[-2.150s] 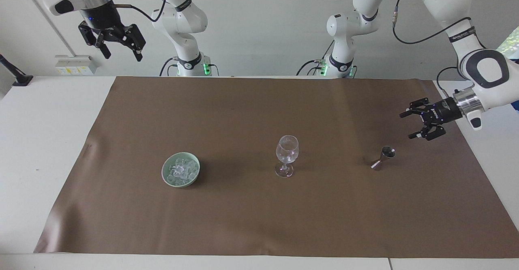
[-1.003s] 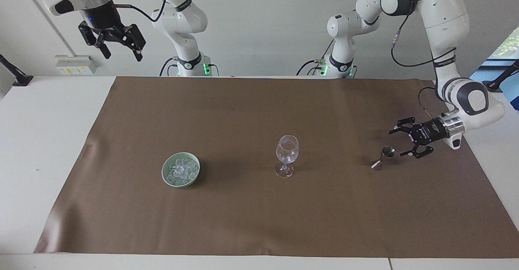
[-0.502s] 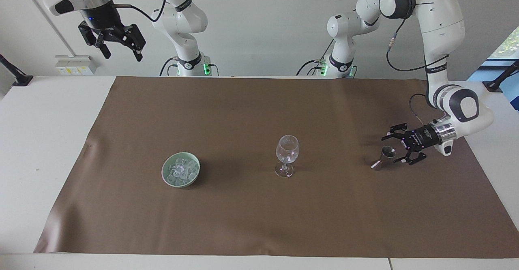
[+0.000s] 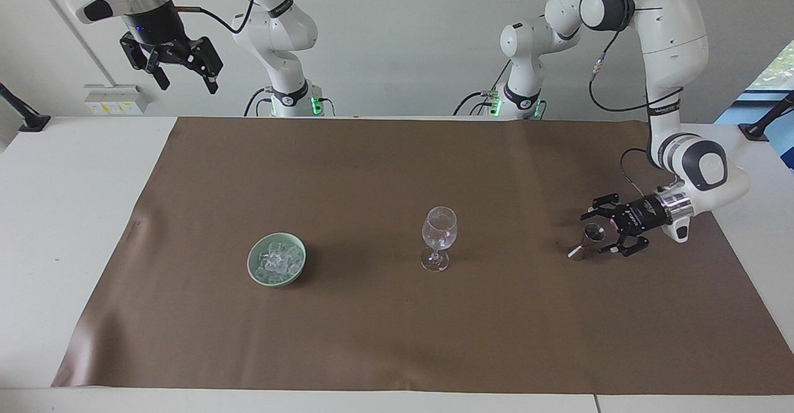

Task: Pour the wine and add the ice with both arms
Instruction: 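Move the left gripper forward toward the small silver bottle, then close the left gripper around the silver bottle and lift it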

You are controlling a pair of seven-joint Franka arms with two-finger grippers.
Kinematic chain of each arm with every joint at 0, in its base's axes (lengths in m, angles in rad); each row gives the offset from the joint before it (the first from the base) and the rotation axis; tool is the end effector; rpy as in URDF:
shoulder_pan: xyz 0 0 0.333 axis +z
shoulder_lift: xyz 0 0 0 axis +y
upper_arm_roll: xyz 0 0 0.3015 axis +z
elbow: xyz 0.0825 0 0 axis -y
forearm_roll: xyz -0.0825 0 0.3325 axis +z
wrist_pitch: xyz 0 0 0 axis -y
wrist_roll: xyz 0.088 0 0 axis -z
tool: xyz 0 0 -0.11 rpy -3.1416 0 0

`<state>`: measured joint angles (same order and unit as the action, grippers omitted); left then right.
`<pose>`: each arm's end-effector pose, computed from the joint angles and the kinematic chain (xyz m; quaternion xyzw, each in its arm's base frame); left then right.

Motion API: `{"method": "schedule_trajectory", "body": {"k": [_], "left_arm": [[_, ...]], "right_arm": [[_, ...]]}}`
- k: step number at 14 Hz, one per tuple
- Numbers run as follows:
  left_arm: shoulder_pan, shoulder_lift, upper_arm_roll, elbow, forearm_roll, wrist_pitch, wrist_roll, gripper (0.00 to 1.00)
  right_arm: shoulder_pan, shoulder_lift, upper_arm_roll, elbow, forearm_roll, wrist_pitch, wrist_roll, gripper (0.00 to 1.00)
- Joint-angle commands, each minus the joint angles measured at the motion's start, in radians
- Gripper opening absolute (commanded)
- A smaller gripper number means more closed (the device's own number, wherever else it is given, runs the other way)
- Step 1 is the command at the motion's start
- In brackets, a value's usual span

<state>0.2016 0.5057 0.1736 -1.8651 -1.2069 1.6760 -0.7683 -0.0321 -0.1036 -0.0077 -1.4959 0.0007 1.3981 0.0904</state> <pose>0.5495 0.1080 0.2757 0.5365 0.6418 -0.3600 0.4130 0.4517 -0.0182 0.6722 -0.9979 0.0650 -0.0029 0.0008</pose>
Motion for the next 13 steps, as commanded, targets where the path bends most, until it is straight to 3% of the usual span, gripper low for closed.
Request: {"method": "schedule_trajectory", "body": {"k": [1,7,13], "left_arm": [[-0.004,0.013,-0.014,-0.002,-0.042,0.024,0.018,1.0],[-0.007,0.014,-0.026,-0.009,-0.072,0.028,0.018,1.0],[-0.002,0.014,-0.026,-0.016,-0.079,0.028,0.018,0.74]], "right_arm": [[-0.002,-0.018,-0.006,-0.023,0.021,0.019,0.005,1.0],[-0.002,-0.018,-0.006,-0.023,0.021,0.019,0.005,1.0],[-0.002,-0.018,-0.006,-0.023,0.021,0.019,0.005,1.0]]}}
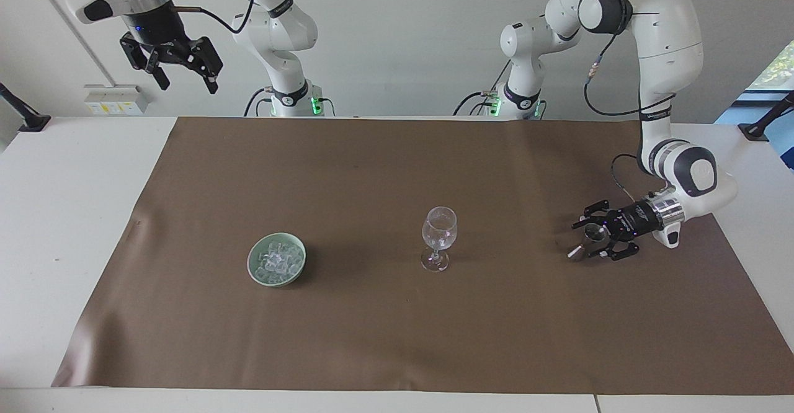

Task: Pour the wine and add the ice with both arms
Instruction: 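Close the left gripper around the silver bottle and lift it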

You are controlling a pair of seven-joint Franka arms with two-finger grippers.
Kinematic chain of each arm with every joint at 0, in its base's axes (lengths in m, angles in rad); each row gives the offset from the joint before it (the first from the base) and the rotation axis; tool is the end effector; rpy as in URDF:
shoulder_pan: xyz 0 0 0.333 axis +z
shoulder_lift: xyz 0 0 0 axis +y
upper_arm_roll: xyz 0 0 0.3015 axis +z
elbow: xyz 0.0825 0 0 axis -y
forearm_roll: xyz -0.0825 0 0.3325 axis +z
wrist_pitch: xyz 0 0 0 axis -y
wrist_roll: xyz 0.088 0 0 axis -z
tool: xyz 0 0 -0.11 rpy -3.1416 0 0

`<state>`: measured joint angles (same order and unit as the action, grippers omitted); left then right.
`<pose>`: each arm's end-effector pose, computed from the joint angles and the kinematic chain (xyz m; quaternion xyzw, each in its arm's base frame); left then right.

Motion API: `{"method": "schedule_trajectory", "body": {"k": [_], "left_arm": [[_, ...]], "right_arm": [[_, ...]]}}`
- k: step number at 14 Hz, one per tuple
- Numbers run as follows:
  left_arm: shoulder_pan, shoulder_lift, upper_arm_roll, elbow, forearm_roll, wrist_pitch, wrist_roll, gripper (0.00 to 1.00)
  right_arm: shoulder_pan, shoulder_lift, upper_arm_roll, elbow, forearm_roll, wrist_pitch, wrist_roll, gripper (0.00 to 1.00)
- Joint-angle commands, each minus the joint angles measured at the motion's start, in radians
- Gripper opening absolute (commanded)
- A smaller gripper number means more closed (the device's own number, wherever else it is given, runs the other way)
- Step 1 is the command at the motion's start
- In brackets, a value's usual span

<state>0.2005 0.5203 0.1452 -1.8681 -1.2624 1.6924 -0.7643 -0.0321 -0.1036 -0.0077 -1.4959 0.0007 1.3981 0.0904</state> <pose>0.5557 0.0938 0.2695 0.5221 0.6392 -0.3659 0.4300 0.4517 -0.0182 0.6722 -0.9979 0.0650 -0.0029 0.0008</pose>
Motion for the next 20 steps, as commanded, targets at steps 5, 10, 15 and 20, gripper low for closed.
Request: {"method": "schedule_trajectory", "body": {"k": [5,10,15,20], "left_arm": [[0.002,0.0,0.002,-0.013,-0.022,0.01,0.013,0.58],[0.003,0.0,0.002,-0.013,-0.022,0.009,0.013,0.41],[0.003,0.001,0.002,-0.013,-0.022,0.009,0.011,0.09],[-0.001,0.001,0.001,-0.016,-0.025,-0.002,0.003,0.0]], "right_arm": [[-0.002,-0.018,-0.006,-0.023,0.021,0.021,0.005,1.0],[-0.002,-0.018,-0.006,-0.023,0.021,0.019,0.005,1.0],[-0.002,-0.018,-0.006,-0.023,0.021,0.019,0.005,1.0],[-0.002,-0.018,-0.006,-0.023,0.021,0.019,0.005,1.0]]}}
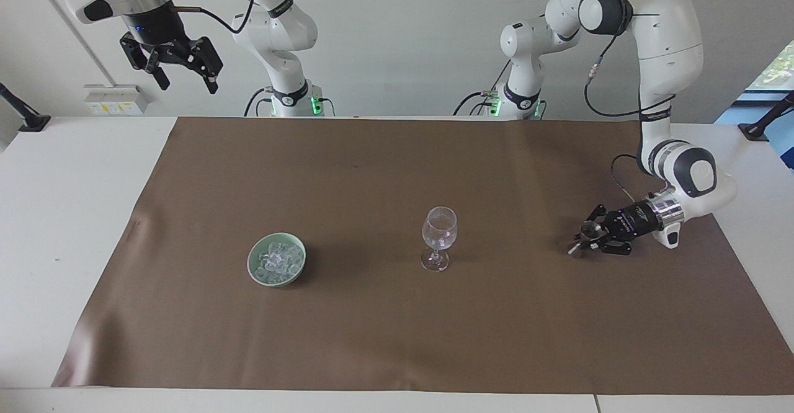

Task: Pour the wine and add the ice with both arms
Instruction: 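Close the left gripper around the silver bottle and lift it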

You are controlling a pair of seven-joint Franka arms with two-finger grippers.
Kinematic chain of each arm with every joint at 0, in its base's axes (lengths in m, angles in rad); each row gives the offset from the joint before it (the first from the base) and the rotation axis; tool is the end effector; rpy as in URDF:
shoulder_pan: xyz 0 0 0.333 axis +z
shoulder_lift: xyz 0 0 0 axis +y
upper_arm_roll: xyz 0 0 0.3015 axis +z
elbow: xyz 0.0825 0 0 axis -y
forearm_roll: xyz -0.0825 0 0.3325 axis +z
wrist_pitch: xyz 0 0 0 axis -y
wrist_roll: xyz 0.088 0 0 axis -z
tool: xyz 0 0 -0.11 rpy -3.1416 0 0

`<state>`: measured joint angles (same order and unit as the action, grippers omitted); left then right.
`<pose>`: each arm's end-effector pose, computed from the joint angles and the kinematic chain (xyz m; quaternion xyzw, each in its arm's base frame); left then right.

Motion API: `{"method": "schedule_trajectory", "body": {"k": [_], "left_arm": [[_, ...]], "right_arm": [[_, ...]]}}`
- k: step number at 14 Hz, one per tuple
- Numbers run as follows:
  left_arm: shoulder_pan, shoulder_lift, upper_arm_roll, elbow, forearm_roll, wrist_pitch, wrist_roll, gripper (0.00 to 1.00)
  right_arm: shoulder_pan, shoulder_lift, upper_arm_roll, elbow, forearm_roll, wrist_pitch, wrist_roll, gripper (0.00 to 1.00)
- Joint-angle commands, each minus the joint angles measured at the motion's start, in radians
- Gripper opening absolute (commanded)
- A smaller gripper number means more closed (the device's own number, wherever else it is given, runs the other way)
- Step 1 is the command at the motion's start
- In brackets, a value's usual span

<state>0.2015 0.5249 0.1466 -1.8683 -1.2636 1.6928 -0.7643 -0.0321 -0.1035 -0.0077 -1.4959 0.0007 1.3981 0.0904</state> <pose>0.5552 0.0950 0.2669 0.5201 0.6409 -0.3666 0.4294 0.4518 -0.0182 0.6721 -0.9979 0.0650 -0.0028 0.0008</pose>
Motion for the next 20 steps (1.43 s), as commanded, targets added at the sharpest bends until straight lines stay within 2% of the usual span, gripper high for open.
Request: {"method": "schedule_trajectory", "body": {"k": [1,9,20], "left_arm": [[-0.004,-0.003,-0.004,-0.015,-0.025,-0.007,-0.003,0.0],[-0.008,-0.02,-0.036,-0.002,-0.057,-0.039,-0.072,0.0],[-0.131,-0.198,-0.044,-0.014,-0.049,0.007,-0.217,0.0]], "right_arm": [[-0.002,-0.018,-0.006,-0.023,0.021,0.019,0.005,1.0],[-0.002,-0.018,-0.006,-0.023,0.022,0.019,0.005,1.0],[-0.002,-0.018,-0.006,-0.023,0.021,0.021,0.005,1.0]]}}
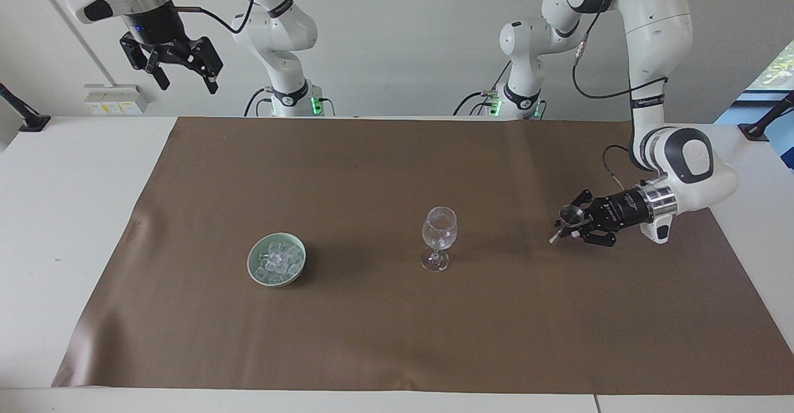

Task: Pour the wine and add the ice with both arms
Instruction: 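Close the left gripper around the silver bottle and lift it, then carry the silver bottle with the left gripper over the wine glass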

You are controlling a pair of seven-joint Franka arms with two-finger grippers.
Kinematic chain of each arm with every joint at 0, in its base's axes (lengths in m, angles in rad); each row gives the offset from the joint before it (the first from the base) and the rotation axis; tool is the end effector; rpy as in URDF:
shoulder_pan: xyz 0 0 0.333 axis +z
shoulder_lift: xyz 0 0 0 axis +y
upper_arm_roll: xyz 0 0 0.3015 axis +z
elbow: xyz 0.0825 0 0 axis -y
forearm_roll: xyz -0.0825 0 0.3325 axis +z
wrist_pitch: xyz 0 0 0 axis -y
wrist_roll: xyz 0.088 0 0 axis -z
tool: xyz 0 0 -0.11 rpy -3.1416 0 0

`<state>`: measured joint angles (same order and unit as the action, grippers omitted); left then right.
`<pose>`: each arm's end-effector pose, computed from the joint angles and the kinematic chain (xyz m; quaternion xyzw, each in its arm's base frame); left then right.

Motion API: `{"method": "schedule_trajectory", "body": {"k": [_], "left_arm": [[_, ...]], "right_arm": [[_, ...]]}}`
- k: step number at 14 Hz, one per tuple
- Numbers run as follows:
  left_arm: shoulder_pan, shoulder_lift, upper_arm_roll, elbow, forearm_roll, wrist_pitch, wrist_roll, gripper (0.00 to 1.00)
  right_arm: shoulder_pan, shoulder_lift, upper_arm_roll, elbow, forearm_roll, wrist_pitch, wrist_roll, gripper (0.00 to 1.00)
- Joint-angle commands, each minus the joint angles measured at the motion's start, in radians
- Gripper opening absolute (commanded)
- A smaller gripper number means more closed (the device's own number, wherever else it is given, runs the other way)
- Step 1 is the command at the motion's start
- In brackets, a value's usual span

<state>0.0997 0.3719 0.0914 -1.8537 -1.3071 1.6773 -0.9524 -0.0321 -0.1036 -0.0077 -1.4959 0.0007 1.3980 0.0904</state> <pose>0.5715 0.0076 0.3633 0.5286 0.6096 -0.4019 0.4329 0.4517 -0.0182 0.6721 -0.9979 0.0650 -0.0028 0.0008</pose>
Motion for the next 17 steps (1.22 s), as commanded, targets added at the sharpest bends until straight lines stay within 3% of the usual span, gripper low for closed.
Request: {"method": "schedule_trajectory", "body": {"k": [1,10,17], "left_arm": [[-0.043,-0.059,0.011,-0.03,-0.004,0.022,-0.031,0.0],[-0.196,-0.183,0.011,-0.113,-0.004,0.186,-0.124,0.0],[-0.325,-0.226,0.011,-0.127,-0.004,0.341,-0.209,0.0]], "right_arm": [[-0.002,-0.018,-0.006,-0.023,0.021,0.019,0.005,1.0],[-0.002,-0.018,-0.006,-0.023,0.021,0.019,0.005,1.0],[-0.002,-0.018,-0.006,-0.023,0.021,0.019,0.005,1.0]]}}
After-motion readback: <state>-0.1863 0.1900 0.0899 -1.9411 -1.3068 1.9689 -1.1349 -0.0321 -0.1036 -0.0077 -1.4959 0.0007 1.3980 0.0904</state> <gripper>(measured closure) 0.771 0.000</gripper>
